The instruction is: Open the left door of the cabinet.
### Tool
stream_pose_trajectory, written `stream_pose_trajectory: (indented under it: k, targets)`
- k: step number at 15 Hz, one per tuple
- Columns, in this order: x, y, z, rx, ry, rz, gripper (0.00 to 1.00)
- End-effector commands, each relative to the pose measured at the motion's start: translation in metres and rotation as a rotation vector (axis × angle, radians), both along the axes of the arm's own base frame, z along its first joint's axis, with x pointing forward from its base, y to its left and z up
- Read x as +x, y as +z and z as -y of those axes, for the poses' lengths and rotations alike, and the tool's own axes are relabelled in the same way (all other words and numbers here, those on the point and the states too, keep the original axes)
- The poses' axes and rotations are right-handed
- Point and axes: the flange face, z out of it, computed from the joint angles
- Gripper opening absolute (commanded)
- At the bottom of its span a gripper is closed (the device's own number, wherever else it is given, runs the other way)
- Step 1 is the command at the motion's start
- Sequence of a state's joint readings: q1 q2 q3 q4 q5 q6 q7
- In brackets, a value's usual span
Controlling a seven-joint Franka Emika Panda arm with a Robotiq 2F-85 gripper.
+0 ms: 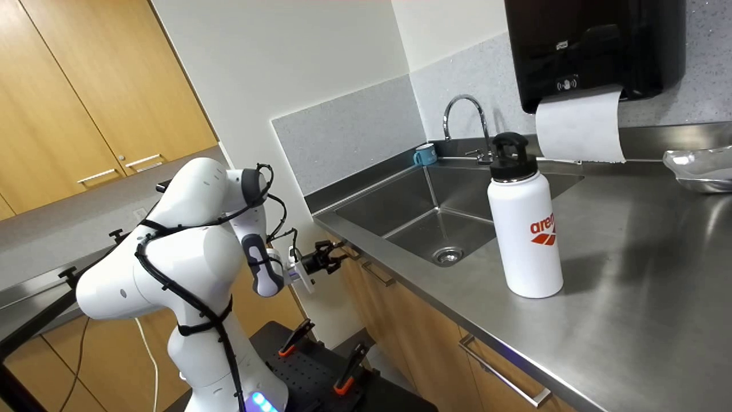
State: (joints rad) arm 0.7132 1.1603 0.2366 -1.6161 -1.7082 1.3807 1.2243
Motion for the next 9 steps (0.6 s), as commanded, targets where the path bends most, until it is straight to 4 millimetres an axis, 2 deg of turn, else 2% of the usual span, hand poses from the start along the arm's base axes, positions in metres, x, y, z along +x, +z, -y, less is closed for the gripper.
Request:
stream_pose_trajectory:
  k: [1,4,6,9]
  targets:
    - [0.005,0.006,0.003,-0.005,0.009,0.045,0.27]
    - [0.002,0.006,0.001,0.004,0.022,0.046,0.05]
    - [-0.001,0.003,0.001,0.017,0.036,0.048,0.00]
    - [-0.010,0.005,-0.004,0.040,0.056,0.047,0.03]
